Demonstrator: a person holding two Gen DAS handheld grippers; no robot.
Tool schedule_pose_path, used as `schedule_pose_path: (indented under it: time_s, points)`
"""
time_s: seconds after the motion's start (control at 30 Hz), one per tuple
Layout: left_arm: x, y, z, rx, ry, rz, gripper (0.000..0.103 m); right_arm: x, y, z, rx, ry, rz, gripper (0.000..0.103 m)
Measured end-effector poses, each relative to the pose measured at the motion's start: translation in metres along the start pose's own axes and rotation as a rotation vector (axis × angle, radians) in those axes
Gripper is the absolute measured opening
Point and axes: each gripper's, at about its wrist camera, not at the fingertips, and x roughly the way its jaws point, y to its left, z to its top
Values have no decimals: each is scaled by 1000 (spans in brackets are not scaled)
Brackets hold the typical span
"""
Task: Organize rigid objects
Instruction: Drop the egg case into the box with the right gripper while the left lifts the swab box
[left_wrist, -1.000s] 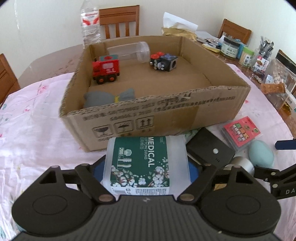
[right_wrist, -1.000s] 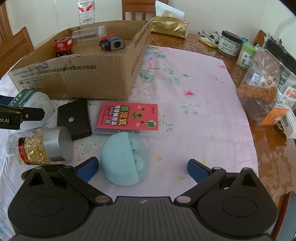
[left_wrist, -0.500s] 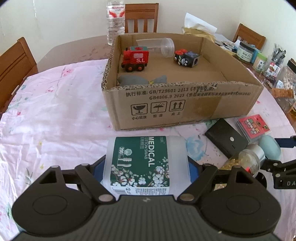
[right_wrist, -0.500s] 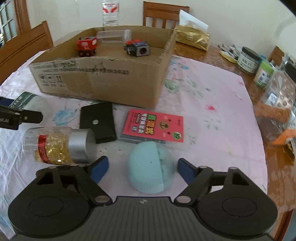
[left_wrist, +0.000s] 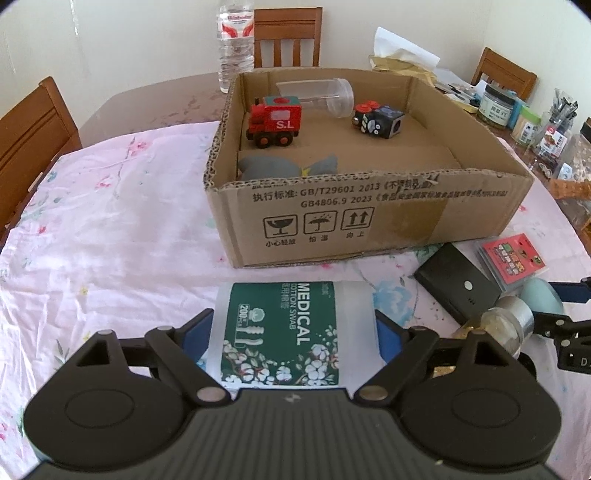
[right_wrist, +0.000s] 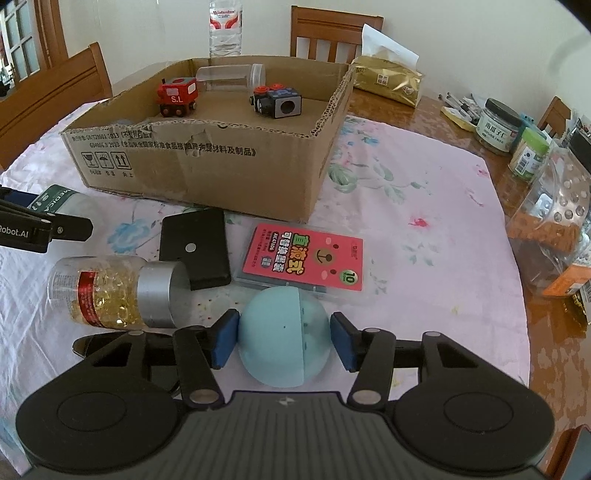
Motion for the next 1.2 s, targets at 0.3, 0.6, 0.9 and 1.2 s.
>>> schedule_pose_path:
  time_s: [0.3,0.6,0.9,1.2]
  points:
    - [-7,0,3,31,39,-7,82,0,1,5,12,40,-9,58]
    - [-26,-2,4,118,68,-34,82,-10,-2,10,-13,62,5,58]
    - [-49,-2,14,151,55,-50,82,-49,0,55,-18,-28,74,58]
    - [-74,8,31,112,20,-90,82,-48,8,133,-74,-133,119,58]
